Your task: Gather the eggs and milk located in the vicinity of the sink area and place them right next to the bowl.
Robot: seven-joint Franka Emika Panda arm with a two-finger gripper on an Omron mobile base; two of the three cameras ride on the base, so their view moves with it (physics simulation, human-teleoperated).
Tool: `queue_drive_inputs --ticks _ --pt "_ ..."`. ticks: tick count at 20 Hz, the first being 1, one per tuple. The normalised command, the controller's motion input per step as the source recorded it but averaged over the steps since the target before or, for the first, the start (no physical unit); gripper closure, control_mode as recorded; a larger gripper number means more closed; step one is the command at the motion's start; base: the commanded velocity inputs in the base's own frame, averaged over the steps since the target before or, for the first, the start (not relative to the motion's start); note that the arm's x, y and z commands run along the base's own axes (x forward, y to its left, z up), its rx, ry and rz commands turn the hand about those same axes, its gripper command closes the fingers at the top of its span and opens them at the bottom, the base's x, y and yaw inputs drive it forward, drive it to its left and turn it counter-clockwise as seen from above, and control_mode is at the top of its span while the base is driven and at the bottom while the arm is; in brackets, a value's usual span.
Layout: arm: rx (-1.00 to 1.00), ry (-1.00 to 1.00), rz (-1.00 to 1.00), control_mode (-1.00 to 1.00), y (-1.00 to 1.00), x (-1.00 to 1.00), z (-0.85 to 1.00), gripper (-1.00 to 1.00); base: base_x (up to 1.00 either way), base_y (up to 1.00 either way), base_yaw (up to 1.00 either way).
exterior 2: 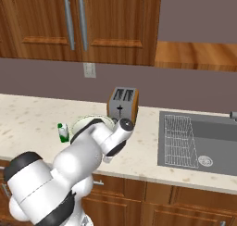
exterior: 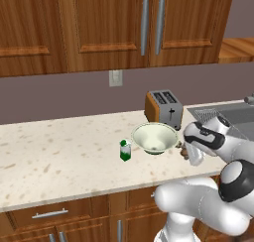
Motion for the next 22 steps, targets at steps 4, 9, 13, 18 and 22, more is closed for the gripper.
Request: queue_drive_inputs --ticks 4,9,13,18,22 --pt "0.00 0.00 0.00 -1.00 0.00 0.26 -0.13 1.00 0.00 0.00 0.00" --pt "0.00 0.00 0.00 -1.00 0.00 0.21 -0.12 1.00 0.00 0.00 0.00" --pt "0.00 0.00 0.00 -1.00 0.00 0.18 -0.13 1.00 0.00 0.00 0.00" --pt "0.00 0.00 0.00 -1.00 0.00 0.15 -0.16 1.00 0.00 0.00 0.00" --pt "0.00 0.00 0.00 -1.00 0.00 0.11 -0.21 1.00 0.00 0.00 0.00"
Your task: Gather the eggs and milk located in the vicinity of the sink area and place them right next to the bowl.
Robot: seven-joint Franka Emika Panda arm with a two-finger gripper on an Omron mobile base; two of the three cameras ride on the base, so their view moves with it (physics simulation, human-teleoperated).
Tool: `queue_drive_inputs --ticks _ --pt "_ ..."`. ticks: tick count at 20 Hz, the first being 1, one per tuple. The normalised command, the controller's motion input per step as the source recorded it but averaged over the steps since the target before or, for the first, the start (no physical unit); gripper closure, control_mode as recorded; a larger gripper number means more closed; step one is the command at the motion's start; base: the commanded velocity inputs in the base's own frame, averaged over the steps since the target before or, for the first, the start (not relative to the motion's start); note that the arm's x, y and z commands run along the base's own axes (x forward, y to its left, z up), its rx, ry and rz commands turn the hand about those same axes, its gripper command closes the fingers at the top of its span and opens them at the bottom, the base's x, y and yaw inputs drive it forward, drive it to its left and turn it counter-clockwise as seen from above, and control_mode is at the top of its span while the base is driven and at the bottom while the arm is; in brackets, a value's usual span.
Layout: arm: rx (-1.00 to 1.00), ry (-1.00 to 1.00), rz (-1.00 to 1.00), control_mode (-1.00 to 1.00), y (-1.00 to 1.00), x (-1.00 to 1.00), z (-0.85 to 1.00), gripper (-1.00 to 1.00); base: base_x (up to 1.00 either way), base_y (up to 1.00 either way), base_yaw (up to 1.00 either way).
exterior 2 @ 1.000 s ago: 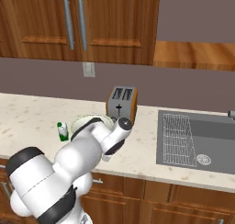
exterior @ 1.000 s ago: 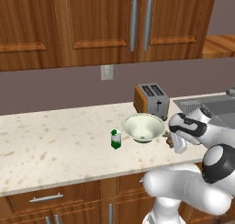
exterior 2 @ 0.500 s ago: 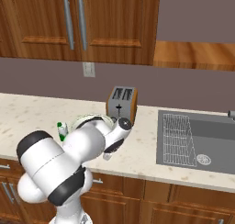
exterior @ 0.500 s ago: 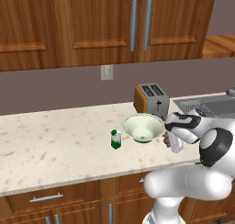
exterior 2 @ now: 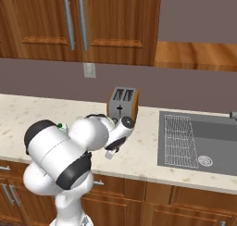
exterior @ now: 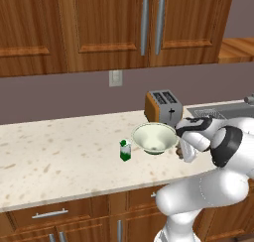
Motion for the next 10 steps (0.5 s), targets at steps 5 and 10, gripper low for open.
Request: queue_drive_inputs --ticks 5,10 --pt "0.00 0.00 0.00 -1.00 0.00 0.05 -0.24 -1.00 0.00 0.00 0.00" --pt "0.00 -0.01 0.00 -1.00 0.00 0.00 -0.07 -1.00 0.00 0.00 0.00"
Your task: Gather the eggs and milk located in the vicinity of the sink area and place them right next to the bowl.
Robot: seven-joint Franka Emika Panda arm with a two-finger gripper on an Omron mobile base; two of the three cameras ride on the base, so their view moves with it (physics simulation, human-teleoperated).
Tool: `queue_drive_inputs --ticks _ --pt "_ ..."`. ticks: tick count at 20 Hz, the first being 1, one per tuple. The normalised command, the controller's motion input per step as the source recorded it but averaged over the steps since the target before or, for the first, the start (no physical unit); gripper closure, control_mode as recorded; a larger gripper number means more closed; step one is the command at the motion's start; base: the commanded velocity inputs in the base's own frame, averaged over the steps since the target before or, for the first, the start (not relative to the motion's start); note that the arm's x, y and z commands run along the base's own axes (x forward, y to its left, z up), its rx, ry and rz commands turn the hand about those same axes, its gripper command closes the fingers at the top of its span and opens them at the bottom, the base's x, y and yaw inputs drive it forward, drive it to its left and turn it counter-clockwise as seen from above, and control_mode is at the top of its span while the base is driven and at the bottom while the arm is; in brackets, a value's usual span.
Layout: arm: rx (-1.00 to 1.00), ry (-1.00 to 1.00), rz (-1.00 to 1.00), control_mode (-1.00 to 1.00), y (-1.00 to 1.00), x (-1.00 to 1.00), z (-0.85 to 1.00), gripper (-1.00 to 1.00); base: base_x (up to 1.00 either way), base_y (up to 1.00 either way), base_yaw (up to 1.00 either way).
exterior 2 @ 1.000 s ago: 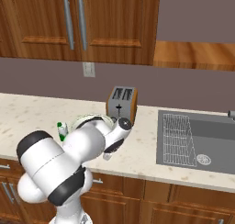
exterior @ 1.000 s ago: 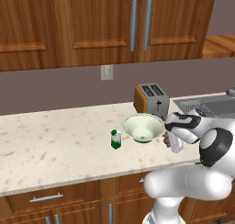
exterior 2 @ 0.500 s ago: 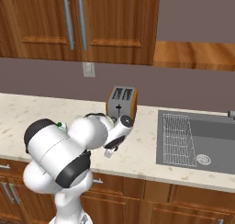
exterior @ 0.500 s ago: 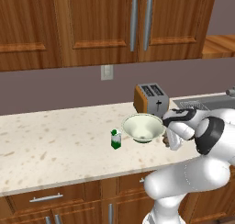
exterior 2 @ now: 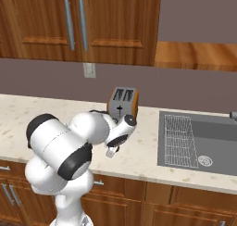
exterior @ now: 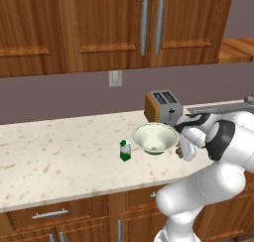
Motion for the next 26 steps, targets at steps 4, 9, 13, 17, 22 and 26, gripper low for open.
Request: queue_drive_inputs --ticks 4,9,13,17,22,26 --pt "0.00 -0.12 0.00 -1.00 0.00 -0.05 0.08 -1.00 0.00 0.00 0.00" --pt "0.00 -0.17 0.00 -1.00 0.00 -0.19 0.24 -1.00 0.00 0.00 0.00" --pt "0.00 -0.18 0.00 -1.00 0.00 -0.22 0.36 -1.00 0.00 0.00 0.00" --pt "0.00 -0.16 0.00 -1.00 0.01 -0.16 0.42 -1.00 0.00 0.00 0.00" --pt "0.00 -0.05 0.01 -1.00 0.11 0.00 0.17 -1.00 0.00 0.00 0.00" --pt "0.00 -0.13 0.00 -1.00 -0.12 -0.23 0.47 -1.00 0.00 0.00 0.00"
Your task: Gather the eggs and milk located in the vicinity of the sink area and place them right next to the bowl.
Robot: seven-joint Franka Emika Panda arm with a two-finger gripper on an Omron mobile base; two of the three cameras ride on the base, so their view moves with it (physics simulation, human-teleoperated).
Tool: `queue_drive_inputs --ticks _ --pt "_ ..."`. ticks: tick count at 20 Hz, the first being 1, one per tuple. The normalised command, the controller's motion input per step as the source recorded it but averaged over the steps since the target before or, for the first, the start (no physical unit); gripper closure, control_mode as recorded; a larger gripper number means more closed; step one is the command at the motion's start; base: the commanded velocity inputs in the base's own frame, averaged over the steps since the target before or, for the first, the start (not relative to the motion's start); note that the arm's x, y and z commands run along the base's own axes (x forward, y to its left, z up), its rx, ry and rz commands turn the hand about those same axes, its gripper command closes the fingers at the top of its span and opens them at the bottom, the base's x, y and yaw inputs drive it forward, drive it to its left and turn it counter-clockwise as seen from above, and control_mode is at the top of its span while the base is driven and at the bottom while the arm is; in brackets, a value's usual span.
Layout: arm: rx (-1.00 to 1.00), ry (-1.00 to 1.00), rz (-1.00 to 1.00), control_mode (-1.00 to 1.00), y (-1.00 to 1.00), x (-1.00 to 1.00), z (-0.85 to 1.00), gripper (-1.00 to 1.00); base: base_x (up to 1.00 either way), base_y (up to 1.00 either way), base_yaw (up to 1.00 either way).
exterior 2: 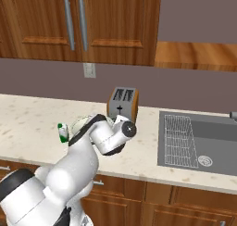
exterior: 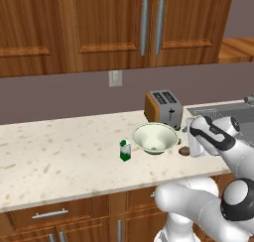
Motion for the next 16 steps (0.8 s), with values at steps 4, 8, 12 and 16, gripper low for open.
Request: queue_drive_inputs --ticks 4,8,12,16 --pt "0.03 -0.20 0.00 -1.00 -0.55 -0.33 0.81 -1.00 0.00 0.00 0.00" --pt "0.10 -0.21 0.00 -1.00 -0.69 -0.41 0.86 -1.00 0.00 0.00 0.00" --pt "0.12 -0.22 0.00 -1.00 -0.74 -0.46 0.83 -1.00 0.00 0.00 0.00" --pt "0.16 -0.23 0.00 -1.00 -0.75 -0.47 0.81 -1.00 0.00 0.00 0.00"
